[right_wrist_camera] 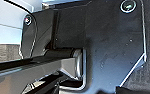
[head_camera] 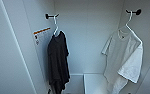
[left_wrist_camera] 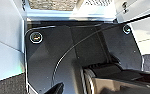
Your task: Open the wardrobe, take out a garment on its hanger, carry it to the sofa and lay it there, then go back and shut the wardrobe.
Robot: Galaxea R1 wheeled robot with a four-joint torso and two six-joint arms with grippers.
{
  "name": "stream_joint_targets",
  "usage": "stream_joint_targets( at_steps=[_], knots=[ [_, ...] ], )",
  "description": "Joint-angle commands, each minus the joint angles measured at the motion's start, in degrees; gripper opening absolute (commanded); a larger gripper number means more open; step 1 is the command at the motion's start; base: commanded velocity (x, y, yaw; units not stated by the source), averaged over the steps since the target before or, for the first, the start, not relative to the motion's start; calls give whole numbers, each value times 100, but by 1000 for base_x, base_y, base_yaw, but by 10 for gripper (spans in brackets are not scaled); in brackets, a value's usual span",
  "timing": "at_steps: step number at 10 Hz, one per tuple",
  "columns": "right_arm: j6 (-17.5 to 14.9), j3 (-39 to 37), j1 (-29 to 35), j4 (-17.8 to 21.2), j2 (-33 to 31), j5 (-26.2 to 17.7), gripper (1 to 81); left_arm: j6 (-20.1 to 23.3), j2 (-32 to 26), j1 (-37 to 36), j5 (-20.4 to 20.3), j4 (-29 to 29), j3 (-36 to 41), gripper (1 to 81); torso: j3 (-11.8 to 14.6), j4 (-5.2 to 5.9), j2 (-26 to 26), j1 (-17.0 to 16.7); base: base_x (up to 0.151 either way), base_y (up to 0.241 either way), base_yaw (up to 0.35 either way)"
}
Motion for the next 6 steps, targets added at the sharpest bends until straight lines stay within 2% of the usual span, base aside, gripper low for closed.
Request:
stream_joint_targets(
  at_steps=[1,6],
  knots=[
    [-26,49,203,13,34,-337,811,28,0,-222,290,-23,22,811,0,0,0,0,0,0,0],
    [-44,49,177,13,34,-301,811,28,17,-231,290,-41,13,811,0,0,0,-7,0,0,0]
  ],
)
